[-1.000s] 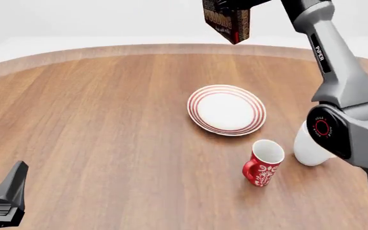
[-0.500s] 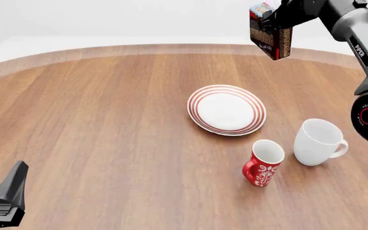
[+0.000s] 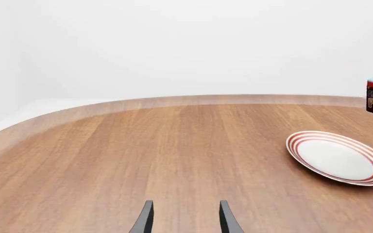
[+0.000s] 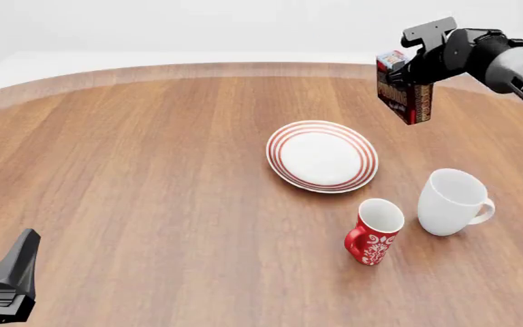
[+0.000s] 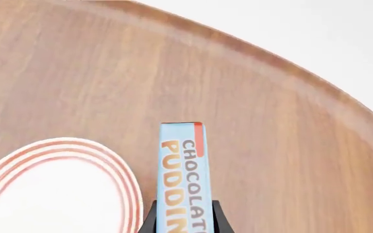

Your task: Put the chocolate pudding to the right of the plate.

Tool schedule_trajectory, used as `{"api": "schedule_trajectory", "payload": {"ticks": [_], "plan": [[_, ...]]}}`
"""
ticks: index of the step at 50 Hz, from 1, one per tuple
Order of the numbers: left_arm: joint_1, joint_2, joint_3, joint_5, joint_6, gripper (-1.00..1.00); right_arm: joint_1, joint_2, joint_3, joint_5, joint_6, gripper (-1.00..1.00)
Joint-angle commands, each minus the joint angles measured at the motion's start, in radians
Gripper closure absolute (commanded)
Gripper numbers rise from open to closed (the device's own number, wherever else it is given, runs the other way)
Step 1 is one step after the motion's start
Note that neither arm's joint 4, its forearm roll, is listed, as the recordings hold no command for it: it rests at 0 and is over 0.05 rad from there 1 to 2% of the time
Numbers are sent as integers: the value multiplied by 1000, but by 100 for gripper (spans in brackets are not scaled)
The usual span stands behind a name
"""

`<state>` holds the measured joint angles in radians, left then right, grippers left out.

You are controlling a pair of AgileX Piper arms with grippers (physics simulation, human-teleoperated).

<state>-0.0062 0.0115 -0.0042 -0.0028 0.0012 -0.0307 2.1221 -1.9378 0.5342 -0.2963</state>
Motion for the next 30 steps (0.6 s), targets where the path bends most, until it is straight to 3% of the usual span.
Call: {"api": "schedule_trajectory", "payload": {"ticks": [1, 11, 30], "plan": [[0, 0, 0, 0, -1, -100, -37, -10, 155, -104, 16, 100], [0, 0, 0, 0, 0, -100, -62, -36, 259, -161, 1, 100], [-1, 1, 0, 0, 0, -100, -92, -38, 311, -190, -38, 100]]}}
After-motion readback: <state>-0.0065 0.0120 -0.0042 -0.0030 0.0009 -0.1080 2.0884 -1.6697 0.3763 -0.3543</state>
